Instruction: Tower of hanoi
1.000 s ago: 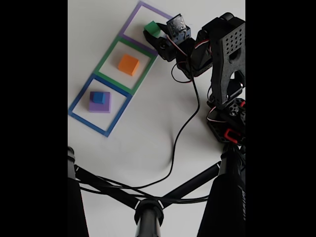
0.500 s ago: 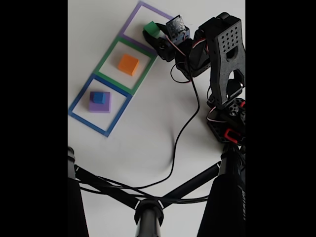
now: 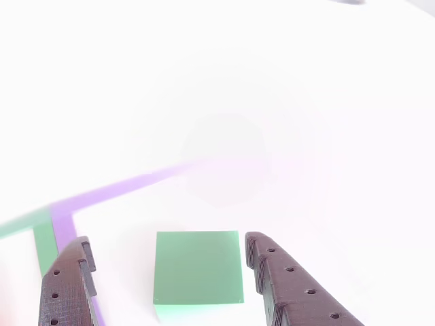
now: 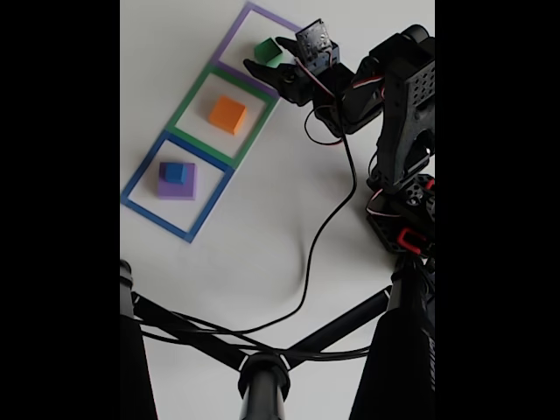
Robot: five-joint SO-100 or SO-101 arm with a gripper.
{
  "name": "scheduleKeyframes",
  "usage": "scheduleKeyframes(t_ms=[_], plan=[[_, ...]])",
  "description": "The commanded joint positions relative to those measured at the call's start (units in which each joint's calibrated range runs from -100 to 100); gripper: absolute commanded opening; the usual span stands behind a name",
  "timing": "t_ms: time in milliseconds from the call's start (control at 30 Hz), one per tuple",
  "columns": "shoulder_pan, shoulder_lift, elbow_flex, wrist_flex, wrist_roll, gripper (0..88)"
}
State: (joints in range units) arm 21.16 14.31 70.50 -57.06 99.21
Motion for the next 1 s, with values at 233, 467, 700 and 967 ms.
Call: scheduleKeyframes(t_ms=[233,467,700,967], plan=[[2.3,-46.1,-11.6,65.8,0.8,4.6],[-1.0,-53.6,-38.8,108.2,0.8,0.2],[-7.5,-53.6,-63.6,134.7,0.8,0.1],[-17.7,-53.7,-77.5,149.5,0.8,0.1]])
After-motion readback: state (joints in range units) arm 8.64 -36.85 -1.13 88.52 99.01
